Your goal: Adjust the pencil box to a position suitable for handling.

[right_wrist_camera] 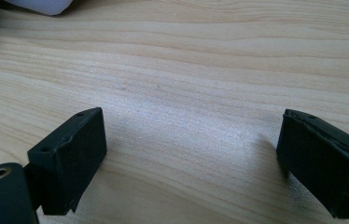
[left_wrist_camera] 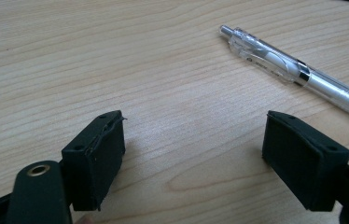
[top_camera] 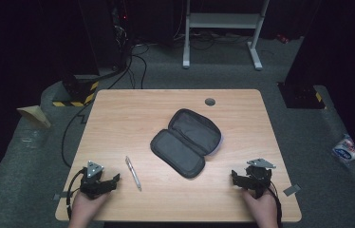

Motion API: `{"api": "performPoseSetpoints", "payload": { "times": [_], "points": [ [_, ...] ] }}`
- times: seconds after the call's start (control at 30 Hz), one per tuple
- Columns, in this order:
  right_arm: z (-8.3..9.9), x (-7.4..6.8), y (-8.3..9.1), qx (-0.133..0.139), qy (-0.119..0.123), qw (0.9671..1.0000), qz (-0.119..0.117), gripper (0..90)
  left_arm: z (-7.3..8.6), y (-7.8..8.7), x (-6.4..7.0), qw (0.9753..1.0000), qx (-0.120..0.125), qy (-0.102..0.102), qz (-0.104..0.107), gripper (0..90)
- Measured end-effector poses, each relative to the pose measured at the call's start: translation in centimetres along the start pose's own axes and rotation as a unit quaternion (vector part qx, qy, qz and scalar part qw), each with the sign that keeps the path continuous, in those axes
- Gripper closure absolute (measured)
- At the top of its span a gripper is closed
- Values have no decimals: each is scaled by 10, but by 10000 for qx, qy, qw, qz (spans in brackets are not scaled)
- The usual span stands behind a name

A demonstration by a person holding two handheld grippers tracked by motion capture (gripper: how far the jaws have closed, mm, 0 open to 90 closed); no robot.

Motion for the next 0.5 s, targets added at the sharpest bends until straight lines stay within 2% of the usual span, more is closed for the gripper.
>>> {"api": "performPoseSetpoints", "payload": {
  "times": [0.3,0.5],
  "points": [
    [0,-1,0,-6,-41,10000,-11,82,0,0,0,10000,-1,2,-3,212],
    [1,-4,3,26,99,9999,-119,97,0,0,0,10000,2,11,-13,212]
  ]
}}
Point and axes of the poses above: each handheld gripper's, and its own axes: y roughly backward along the jaws, z roughly out of its underside, x roughly to its right, the point moved 9 cm from there along -y, roughly forward along the jaws, and after that the axes turned 14 degrees about y, right-handed, at the moved point
